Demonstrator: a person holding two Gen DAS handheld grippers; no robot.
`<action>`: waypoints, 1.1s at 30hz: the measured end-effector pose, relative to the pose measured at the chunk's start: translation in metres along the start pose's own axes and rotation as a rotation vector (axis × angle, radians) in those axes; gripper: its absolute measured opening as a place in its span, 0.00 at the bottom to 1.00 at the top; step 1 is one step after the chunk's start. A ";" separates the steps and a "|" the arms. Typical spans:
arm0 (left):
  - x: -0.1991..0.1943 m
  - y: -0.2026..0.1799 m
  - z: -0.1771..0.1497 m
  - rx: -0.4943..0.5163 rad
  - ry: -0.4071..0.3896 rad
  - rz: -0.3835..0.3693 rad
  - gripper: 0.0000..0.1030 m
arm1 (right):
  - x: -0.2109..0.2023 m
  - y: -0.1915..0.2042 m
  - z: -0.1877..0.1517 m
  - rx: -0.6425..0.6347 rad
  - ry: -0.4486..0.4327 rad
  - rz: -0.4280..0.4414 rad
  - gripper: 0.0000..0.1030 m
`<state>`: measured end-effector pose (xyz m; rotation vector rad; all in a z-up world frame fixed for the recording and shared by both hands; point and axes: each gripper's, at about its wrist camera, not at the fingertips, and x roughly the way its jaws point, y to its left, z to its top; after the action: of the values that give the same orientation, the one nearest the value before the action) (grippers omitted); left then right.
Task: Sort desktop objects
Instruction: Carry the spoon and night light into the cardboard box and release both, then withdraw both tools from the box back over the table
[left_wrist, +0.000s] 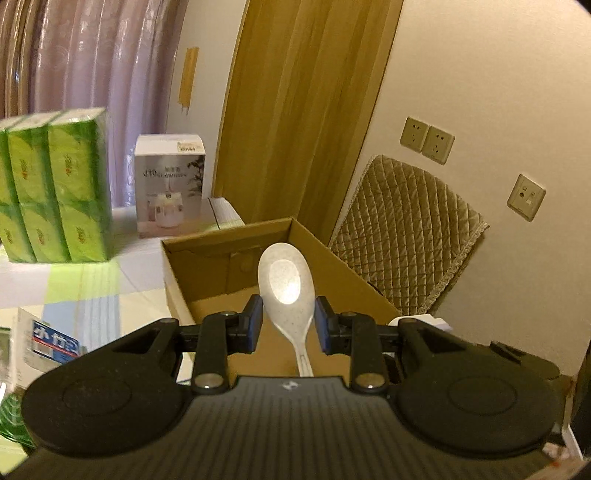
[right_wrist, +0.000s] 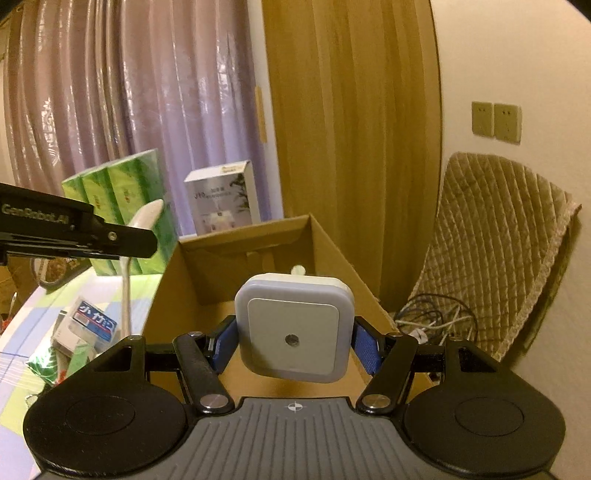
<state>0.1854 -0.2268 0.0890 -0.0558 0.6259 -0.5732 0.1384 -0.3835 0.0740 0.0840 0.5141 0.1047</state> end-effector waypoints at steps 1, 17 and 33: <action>0.005 -0.001 -0.003 -0.007 0.009 0.001 0.24 | 0.001 -0.002 -0.001 0.003 0.003 0.000 0.61; 0.024 0.007 -0.035 -0.011 0.091 0.038 0.28 | 0.014 -0.005 -0.011 0.013 0.042 0.016 0.61; -0.032 0.035 -0.051 -0.033 0.055 0.084 0.31 | 0.000 0.010 -0.006 0.005 0.010 0.059 0.75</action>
<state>0.1519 -0.1744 0.0570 -0.0452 0.6879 -0.4846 0.1347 -0.3730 0.0694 0.1036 0.5217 0.1620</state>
